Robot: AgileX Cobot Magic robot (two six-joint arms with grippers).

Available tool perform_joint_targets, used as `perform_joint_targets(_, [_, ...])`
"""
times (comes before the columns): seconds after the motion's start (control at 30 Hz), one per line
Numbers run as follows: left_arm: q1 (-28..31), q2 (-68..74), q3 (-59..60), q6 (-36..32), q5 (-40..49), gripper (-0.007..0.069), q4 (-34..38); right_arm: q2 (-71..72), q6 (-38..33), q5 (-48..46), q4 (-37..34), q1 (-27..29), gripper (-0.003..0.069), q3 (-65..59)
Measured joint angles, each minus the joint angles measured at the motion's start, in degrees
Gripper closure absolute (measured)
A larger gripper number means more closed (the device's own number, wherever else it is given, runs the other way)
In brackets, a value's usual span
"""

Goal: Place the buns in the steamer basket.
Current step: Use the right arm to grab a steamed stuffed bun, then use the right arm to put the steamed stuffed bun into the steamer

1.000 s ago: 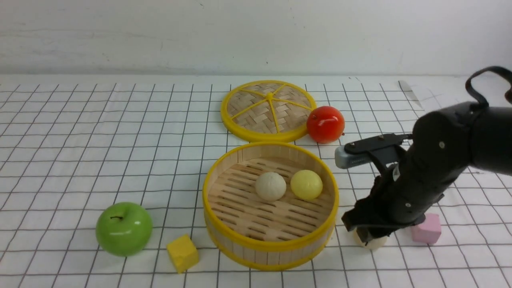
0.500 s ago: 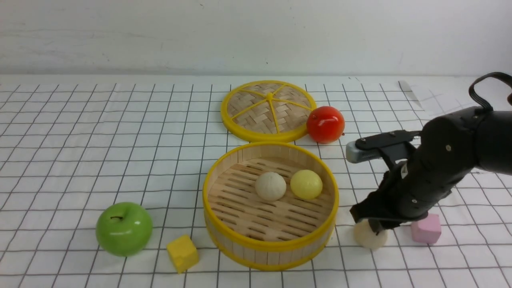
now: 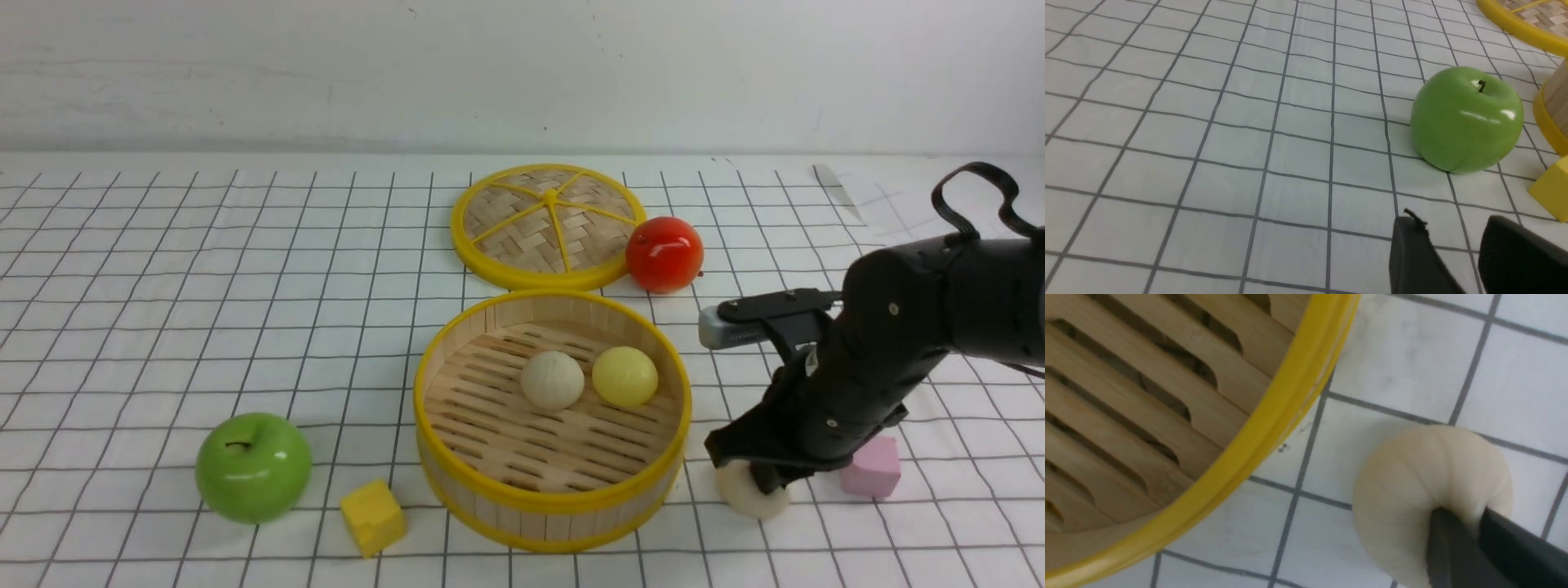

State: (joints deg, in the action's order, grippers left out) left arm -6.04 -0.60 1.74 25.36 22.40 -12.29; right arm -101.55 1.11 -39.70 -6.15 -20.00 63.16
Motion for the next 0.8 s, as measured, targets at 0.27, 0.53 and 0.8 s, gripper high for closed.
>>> perform_joint_targets(0.27, [0.0, 0.0, 0.0, 0.0, 0.0, 0.0386, 0.0, 8.94, -1.11, -5.15, -5.87, -1.42, 0.0656, 5.5])
perform_joint_targets(0.53, [0.0, 0.0, 0.0, 0.0, 0.0, 0.0386, 0.0, 8.62, -11.75, 3.98, -19.93, -10.72, 0.0656, 6.67])
perform_joint_targets(0.8, [0.0, 0.0, 0.0, 0.0, 0.0, 0.0386, 0.0, -3.76, -18.45, 13.9, -23.45, -14.81, 0.061, 6.67])
